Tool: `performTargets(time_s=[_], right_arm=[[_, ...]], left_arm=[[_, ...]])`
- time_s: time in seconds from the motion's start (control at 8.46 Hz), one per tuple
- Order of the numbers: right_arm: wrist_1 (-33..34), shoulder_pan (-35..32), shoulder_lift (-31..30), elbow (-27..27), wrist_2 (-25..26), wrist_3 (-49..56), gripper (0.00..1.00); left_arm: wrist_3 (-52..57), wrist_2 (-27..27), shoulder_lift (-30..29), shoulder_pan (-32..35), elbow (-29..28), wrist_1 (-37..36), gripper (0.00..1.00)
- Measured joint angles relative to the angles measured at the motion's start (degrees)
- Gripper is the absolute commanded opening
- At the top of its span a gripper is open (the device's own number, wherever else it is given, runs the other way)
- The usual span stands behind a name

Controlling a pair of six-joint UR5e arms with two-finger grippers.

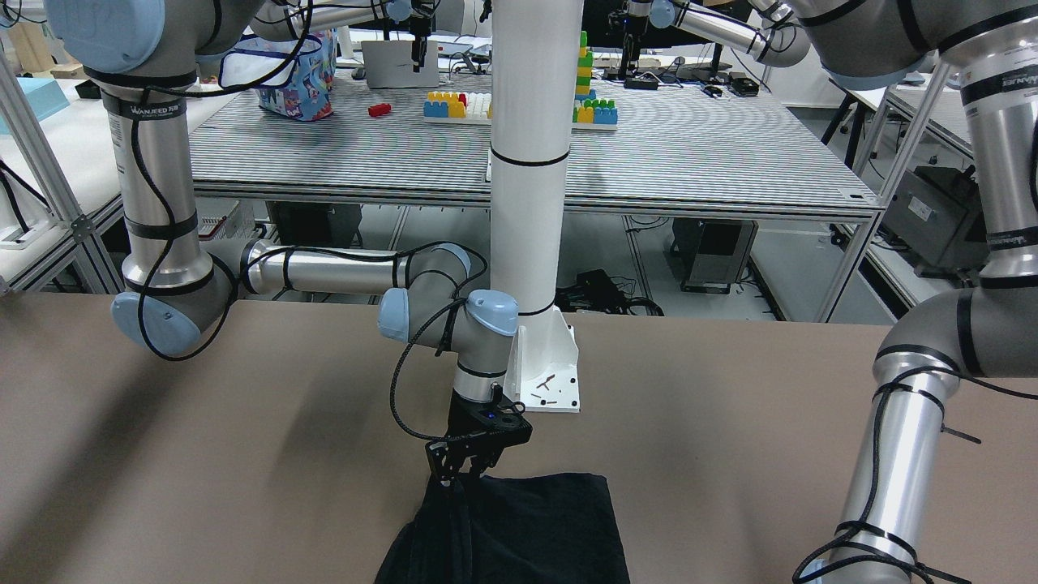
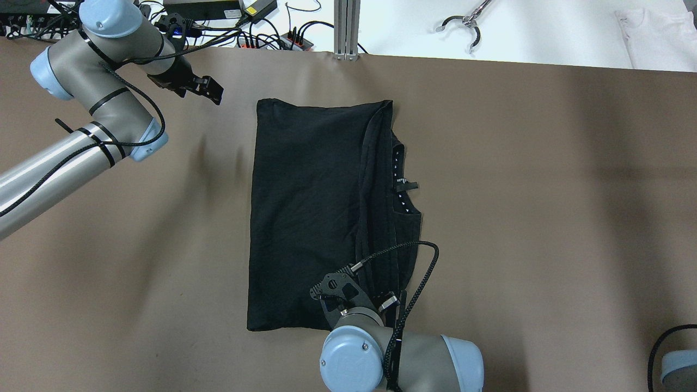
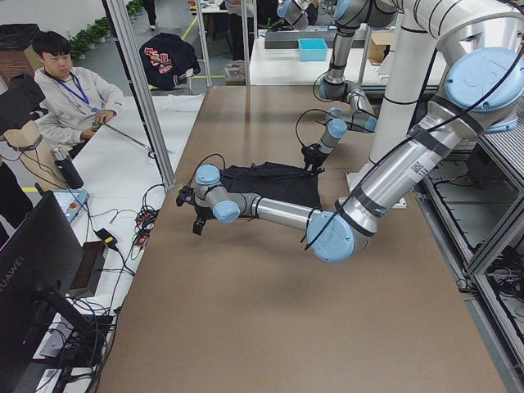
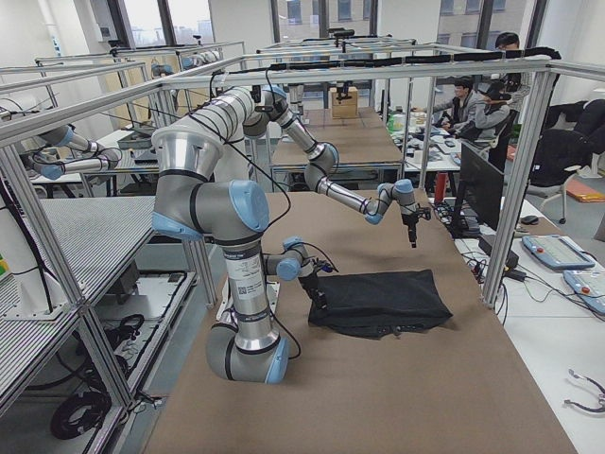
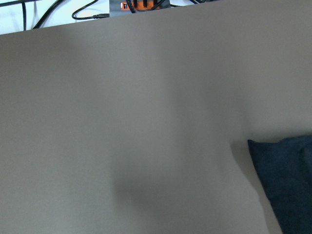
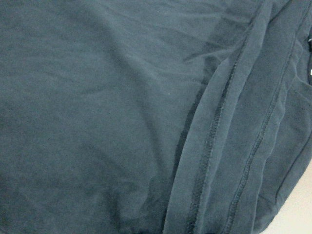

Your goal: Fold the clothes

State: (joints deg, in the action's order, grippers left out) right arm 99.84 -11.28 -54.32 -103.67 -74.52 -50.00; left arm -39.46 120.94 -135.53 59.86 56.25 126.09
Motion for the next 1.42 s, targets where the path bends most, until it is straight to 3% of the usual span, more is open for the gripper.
performTargets(time_s=[0.12, 0.24, 0.83, 1.42], right_arm=[[-0.03, 0.02, 0.03, -0.01, 0.01, 0.02, 0.04], [-0.07, 0.03, 0.03, -0.02, 0.00, 0.02, 0.00], [-0.42, -0.30, -0.82, -1.39, -0.23, 0.05, 0.00], [-0.84, -0.32, -10.09, -8.13, -0.29, -4.86, 0.01]], left_arm=[[0.00, 0.00, 0.00, 0.00, -0.03, 0.00, 1.00], [0.00, 0.00, 0.00, 0.00, -0.05, 0.01, 1.00], [-0.04, 0.00, 0.13, 0.00, 0.00, 0.10, 1.00], [-0.09, 0.00, 0.17, 0.00, 0.08, 0.33, 1.00]])
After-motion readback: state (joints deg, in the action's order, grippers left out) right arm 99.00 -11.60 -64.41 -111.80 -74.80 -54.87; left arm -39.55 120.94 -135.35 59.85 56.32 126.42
